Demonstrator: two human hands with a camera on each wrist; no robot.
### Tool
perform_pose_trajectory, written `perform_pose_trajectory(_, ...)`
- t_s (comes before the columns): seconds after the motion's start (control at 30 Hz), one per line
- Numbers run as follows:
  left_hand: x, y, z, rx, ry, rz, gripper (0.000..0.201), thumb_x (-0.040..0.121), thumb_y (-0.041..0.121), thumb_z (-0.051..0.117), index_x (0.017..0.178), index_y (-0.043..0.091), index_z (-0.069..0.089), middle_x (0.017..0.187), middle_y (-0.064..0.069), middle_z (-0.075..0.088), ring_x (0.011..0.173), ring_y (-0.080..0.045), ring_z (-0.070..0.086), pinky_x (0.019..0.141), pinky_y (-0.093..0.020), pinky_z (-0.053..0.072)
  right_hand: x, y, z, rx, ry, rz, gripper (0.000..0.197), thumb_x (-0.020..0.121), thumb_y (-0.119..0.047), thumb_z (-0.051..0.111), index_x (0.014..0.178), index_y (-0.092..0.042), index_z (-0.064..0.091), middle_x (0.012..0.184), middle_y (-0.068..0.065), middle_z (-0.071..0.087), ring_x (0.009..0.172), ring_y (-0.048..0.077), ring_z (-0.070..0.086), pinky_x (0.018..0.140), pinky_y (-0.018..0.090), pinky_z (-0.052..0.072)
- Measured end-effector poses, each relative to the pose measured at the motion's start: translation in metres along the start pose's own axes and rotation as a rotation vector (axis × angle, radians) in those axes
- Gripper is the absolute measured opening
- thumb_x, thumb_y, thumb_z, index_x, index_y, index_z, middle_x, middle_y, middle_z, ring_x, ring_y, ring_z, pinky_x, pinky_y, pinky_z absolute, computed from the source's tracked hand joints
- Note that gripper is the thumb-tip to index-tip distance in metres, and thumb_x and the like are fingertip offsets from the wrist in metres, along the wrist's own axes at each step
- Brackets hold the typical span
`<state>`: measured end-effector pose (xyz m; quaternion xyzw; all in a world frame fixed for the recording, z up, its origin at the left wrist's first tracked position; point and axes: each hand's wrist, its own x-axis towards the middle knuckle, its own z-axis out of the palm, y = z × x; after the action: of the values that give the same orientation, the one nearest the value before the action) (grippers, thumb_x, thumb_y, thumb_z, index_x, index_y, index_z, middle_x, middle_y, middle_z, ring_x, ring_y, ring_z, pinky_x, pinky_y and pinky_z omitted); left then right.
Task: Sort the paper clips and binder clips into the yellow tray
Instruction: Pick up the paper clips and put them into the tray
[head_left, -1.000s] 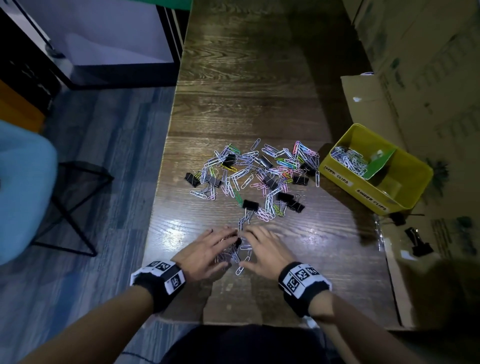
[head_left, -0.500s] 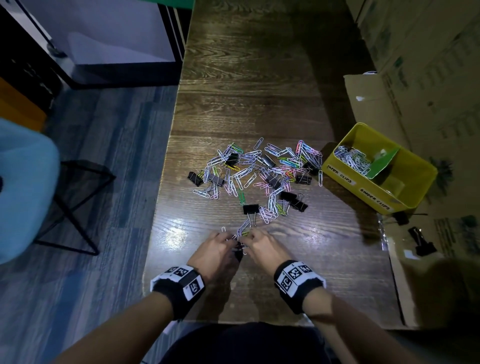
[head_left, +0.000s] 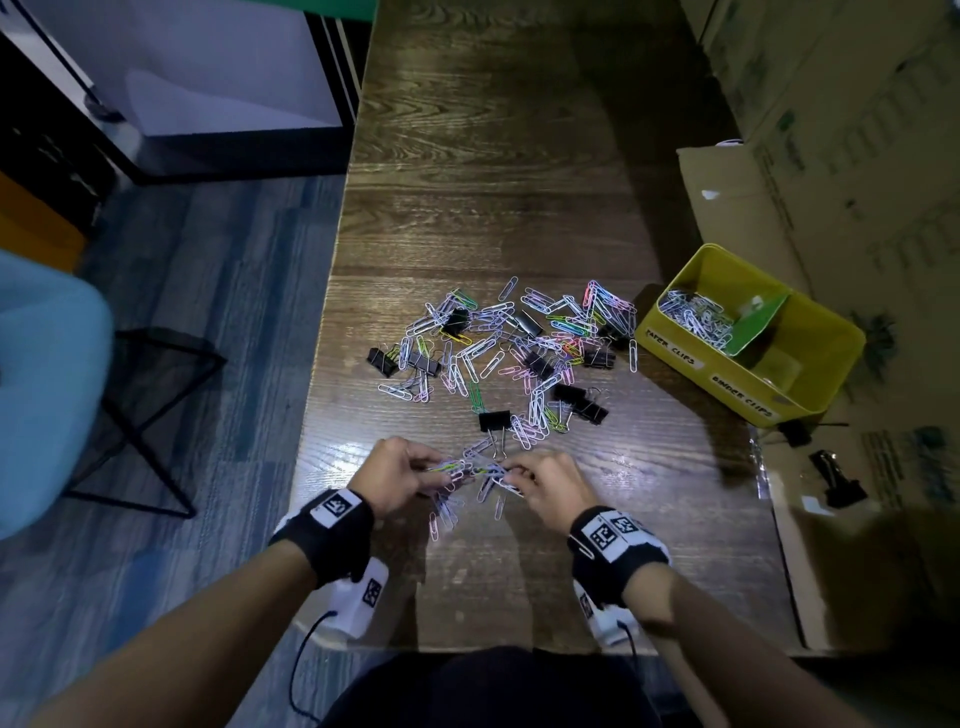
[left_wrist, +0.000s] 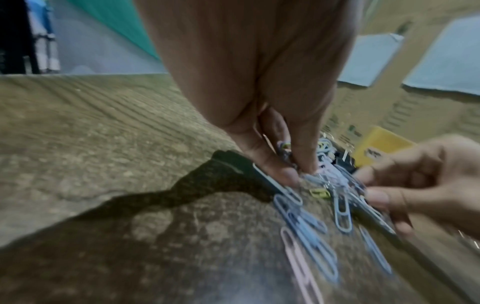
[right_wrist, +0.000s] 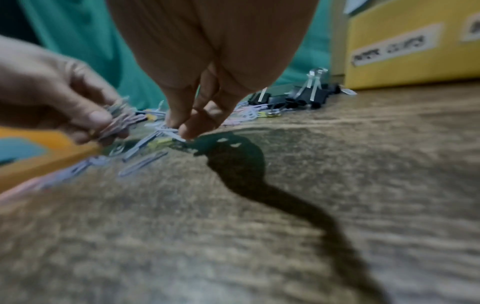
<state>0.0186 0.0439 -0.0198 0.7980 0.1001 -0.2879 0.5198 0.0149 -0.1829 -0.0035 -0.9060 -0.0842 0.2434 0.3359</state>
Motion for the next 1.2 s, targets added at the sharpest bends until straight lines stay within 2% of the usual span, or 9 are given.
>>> perform_pose_trajectory(0.07,0.003,0.003,-0.004,-0.174,-0.001,-0.08,0.025,0.07,-0.003,0.075,0.094,0.001,0.07,0.074,-0.013,0.071,0.063,-0.023,0.067,0.069,-0.033,0.059,-0.004,0.002,-0.009,0.171,0.027,0.053,0.024,0.09,-0.018,0.062,0.113,-0.014,0.067,0.099,-0.003,0.067,0.076,0.007,0.057,0.069,0.011,0.045)
perform_pose_trajectory(0.23,0.009,0.04,-0.016,-0.328,-0.062,-0.051,0.018,0.071,-0.009,0.07,0.087,0.0,0.068,0.067,-0.012,0.071,0.053,-0.016,0.064,0.059,-0.025,0.058,-0.011,0.004,-0.036,0.57,0.059,0.12,0.019,0.085,-0.012,0.067,0.104,-0.015,0.069,0.091,0.002,0.07,0.078,0.023,0.068,0.073,0.034,0.058)
perform_pose_trajectory(0.33,0.019,0.078,-0.015,-0.332,-0.13,0.002,0.021,0.072,-0.007,0.069,0.092,-0.007,0.065,0.069,-0.012,0.071,0.055,-0.017,0.064,0.058,-0.024,0.057,-0.016,-0.003,-0.06,0.721,0.101,0.07,0.019,0.083,-0.006,0.067,0.096,-0.02,0.07,0.084,-0.004,0.068,0.062,0.006,0.063,0.061,0.022,0.055)
perform_pose_trajectory(0.43,0.035,0.124,-0.005,-0.363,-0.167,0.049,0.021,0.072,-0.007,0.068,0.092,0.0,0.069,0.071,-0.009,0.072,0.056,-0.015,0.065,0.057,-0.021,0.055,-0.022,-0.01,-0.093,0.876,0.163,0.051,0.019,0.082,-0.002,0.067,0.091,-0.018,0.071,0.075,-0.007,0.069,0.052,0.006,0.059,0.054,0.018,0.05)
perform_pose_trajectory(0.63,0.076,0.217,0.042,-0.409,-0.273,0.149,0.019,0.073,-0.006,0.064,0.091,0.0,0.066,0.071,-0.005,0.072,0.057,-0.012,0.063,0.056,-0.02,0.054,-0.032,-0.01,-0.173,0.976,0.42,-0.155,0.027,0.078,0.011,0.065,0.092,-0.011,0.068,0.075,-0.009,0.073,0.054,0.005,0.061,0.056,0.018,0.053)
perform_pose_trajectory(0.87,0.128,0.301,0.121,-0.108,-0.307,0.324,0.02,0.075,-0.001,0.067,0.094,0.002,0.07,0.071,-0.003,0.072,0.062,-0.006,0.063,0.058,-0.021,0.05,-0.023,0.015,-0.241,0.958,0.665,-0.227,0.024,0.077,0.008,0.067,0.091,-0.011,0.068,0.079,-0.008,0.073,0.051,0.015,0.059,0.055,0.022,0.053)
perform_pose_trajectory(0.93,0.147,0.305,0.137,0.028,-0.306,0.275,0.014,0.073,0.015,0.064,0.081,0.021,0.074,0.067,-0.001,0.071,0.06,-0.01,0.063,0.058,-0.025,0.051,-0.016,0.026,-0.253,0.915,0.692,-0.197,0.024,0.079,0.008,0.067,0.094,-0.011,0.068,0.077,-0.007,0.073,0.051,0.015,0.058,0.056,0.023,0.053)
perform_pose_trajectory(1.03,0.176,0.293,0.156,0.25,-0.223,0.228,0.056,0.091,0.011,0.045,0.045,0.034,0.066,0.048,0.01,0.062,0.048,-0.006,0.06,0.06,-0.024,0.049,-0.001,0.046,-0.26,0.853,0.683,-0.117,0.019,0.08,0.002,0.069,0.094,-0.011,0.07,0.083,0.004,0.071,0.054,0.016,0.059,0.058,0.027,0.054)
perform_pose_trajectory(1.2,0.172,0.288,0.154,0.215,-0.166,0.253,0.01,0.083,0.013,0.065,0.087,0.018,0.072,0.074,-0.002,0.068,0.067,-0.012,0.063,0.066,-0.022,0.049,0.034,0.081,-0.256,0.691,0.687,0.084,0.017,0.083,-0.002,0.068,0.092,-0.016,0.069,0.081,0.002,0.068,0.053,0.005,0.06,0.052,0.016,0.05)
